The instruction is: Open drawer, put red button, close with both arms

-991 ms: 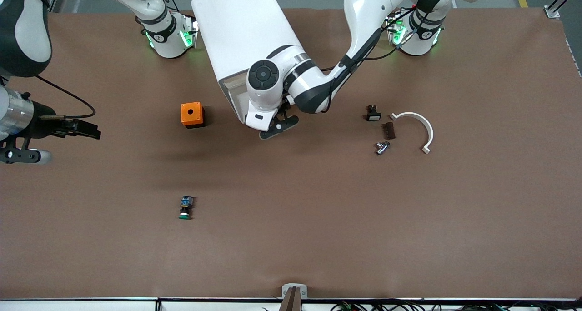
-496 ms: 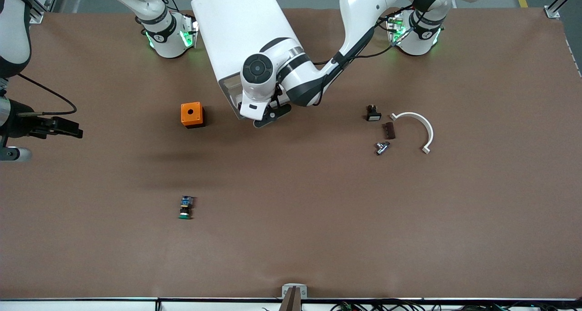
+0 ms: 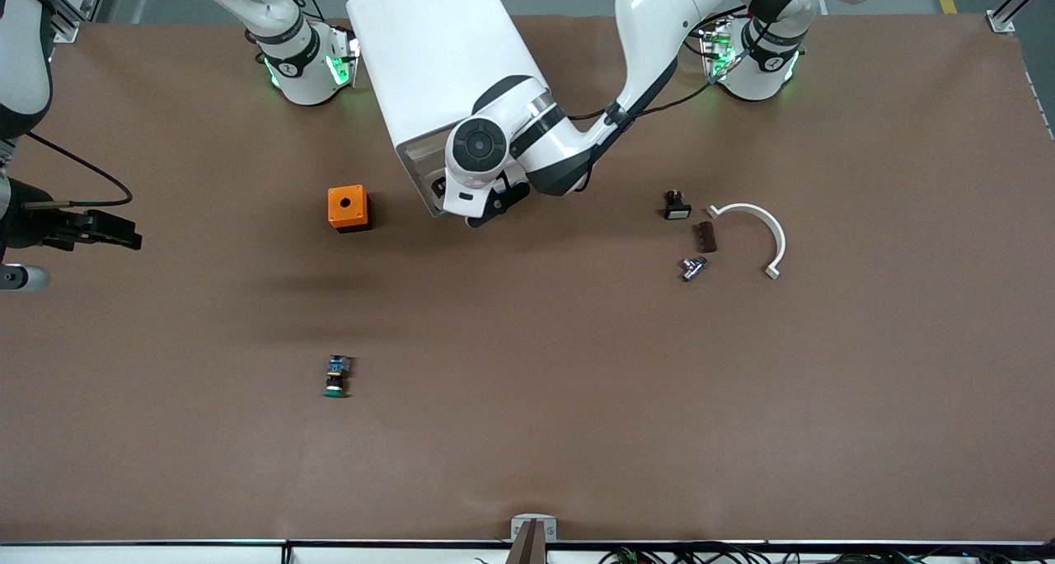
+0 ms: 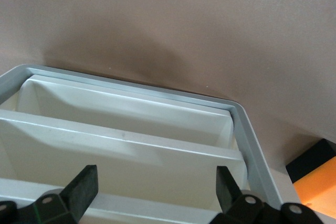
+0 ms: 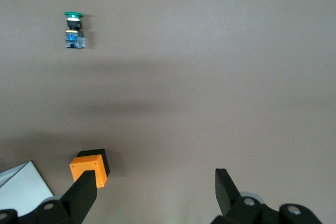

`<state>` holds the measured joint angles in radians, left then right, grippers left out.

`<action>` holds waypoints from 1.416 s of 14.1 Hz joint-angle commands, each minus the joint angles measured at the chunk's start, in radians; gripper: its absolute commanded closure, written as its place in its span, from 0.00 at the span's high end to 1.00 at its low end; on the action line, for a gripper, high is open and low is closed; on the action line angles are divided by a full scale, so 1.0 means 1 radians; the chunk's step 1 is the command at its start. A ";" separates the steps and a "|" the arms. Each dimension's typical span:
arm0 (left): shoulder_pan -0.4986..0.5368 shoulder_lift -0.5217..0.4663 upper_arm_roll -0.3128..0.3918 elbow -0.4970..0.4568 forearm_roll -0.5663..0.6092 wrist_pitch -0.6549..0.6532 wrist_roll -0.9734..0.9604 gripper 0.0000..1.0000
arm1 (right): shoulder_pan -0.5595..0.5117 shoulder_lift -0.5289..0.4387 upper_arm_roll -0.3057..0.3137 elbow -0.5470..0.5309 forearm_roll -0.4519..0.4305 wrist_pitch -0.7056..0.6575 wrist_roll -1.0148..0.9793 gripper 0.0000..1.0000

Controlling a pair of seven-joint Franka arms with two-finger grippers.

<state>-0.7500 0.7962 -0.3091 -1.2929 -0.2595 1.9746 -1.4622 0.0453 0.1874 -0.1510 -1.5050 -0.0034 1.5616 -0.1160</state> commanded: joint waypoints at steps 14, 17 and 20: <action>0.343 -0.314 0.013 -0.008 0.149 -0.144 0.119 0.99 | -0.050 -0.011 -0.016 0.037 -0.018 -0.011 -0.083 1.00; 0.479 -0.396 0.011 -0.009 0.151 -0.264 0.335 0.99 | -0.070 -0.016 -0.015 0.039 -0.001 -0.084 -0.085 1.00; 0.592 -0.451 0.013 -0.011 0.172 -0.384 0.556 0.99 | -0.068 -0.061 -0.013 0.031 0.005 -0.084 -0.087 1.00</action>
<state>-0.2101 0.3997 -0.2902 -1.2672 -0.1197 1.6459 -1.0215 -0.0066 0.1770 -0.1793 -1.4642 -0.0115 1.4937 -0.1901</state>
